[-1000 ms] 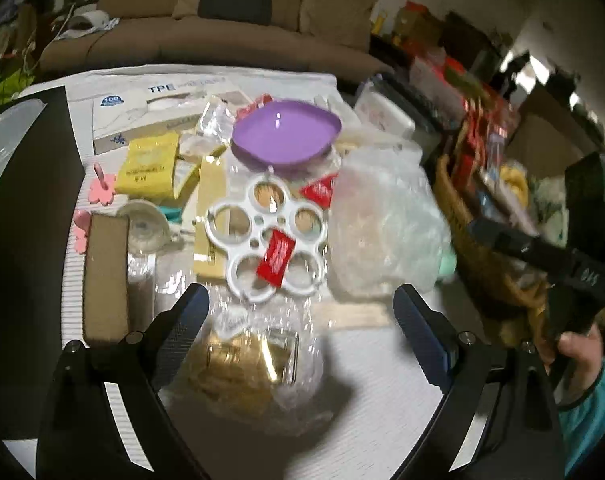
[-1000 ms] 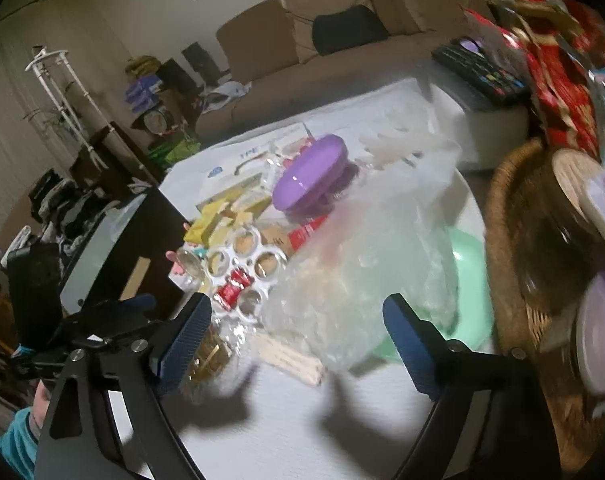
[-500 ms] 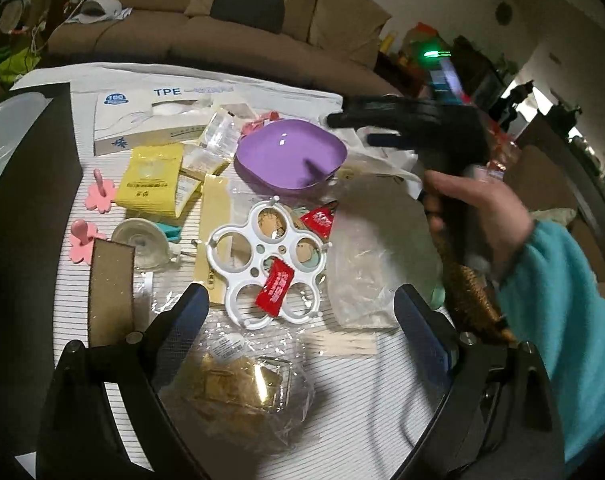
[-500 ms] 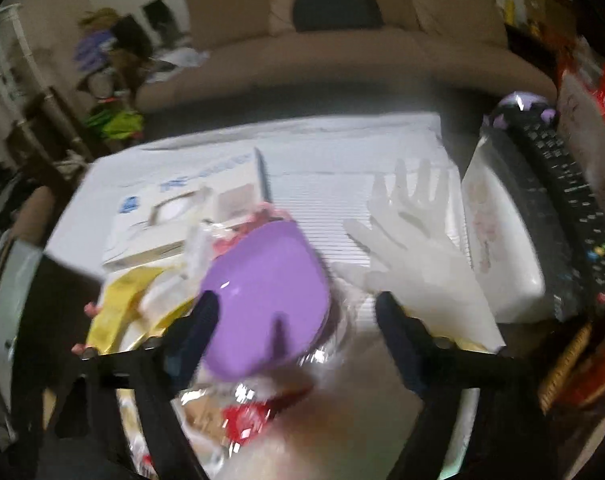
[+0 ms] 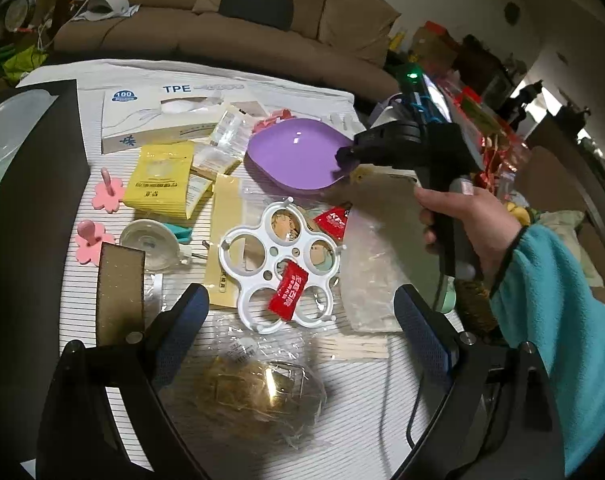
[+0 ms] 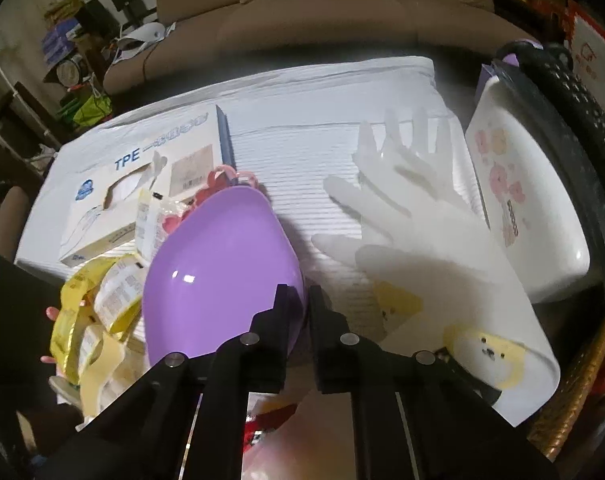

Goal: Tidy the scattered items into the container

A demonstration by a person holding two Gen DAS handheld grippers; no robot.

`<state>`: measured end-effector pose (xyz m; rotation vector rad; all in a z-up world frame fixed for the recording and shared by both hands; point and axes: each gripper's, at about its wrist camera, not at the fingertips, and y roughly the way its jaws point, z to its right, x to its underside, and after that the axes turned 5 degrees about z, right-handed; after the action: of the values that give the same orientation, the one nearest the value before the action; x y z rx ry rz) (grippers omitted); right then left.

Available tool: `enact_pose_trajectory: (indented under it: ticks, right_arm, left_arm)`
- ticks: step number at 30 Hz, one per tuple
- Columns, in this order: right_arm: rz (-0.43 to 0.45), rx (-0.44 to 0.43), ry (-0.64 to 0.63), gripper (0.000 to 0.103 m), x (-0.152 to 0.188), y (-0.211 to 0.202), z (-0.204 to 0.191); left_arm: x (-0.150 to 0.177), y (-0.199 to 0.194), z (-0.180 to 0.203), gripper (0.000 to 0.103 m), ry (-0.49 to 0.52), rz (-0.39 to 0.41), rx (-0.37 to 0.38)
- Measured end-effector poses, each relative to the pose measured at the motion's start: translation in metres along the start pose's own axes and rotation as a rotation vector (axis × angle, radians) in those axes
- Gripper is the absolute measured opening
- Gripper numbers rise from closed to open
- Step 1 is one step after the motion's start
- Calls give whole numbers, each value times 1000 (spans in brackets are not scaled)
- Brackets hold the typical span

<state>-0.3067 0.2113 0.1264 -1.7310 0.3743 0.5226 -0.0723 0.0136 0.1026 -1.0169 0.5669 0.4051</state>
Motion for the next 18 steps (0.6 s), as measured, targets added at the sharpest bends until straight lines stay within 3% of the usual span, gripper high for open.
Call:
enact_pose_trajectory:
  ticks: [9, 18]
  right_arm:
    - [-14, -142, 43, 8, 33, -54, 1]
    - [12, -293, 112, 8, 108, -140, 7]
  left_arm:
    - [2, 7, 1, 93, 4, -20, -8]
    - [10, 7, 8, 93, 13, -52, 18]
